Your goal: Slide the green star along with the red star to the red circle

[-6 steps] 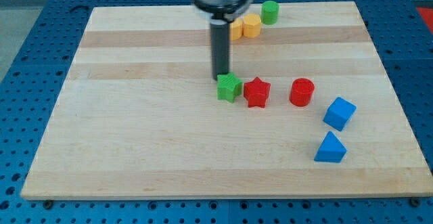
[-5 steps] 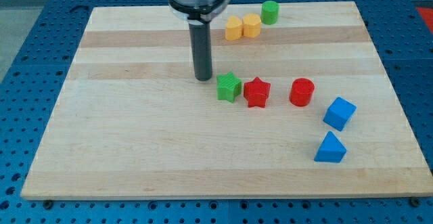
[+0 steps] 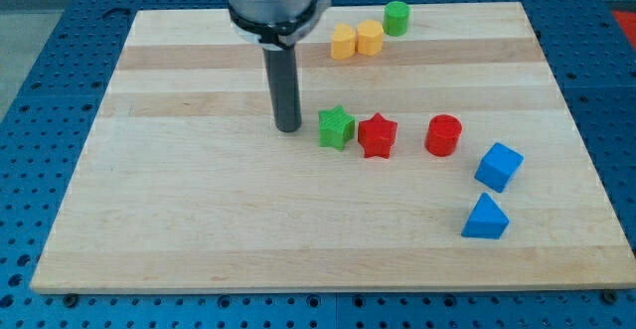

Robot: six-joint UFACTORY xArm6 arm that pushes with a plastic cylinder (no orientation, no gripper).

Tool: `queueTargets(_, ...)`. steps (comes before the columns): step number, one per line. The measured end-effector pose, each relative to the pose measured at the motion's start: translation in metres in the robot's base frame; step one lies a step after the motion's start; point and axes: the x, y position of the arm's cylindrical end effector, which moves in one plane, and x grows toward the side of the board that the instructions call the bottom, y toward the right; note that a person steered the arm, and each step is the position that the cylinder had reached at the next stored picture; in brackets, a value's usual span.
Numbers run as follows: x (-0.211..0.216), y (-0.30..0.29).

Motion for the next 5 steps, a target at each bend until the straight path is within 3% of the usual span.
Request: queueTargets(5,0.031,0.135)
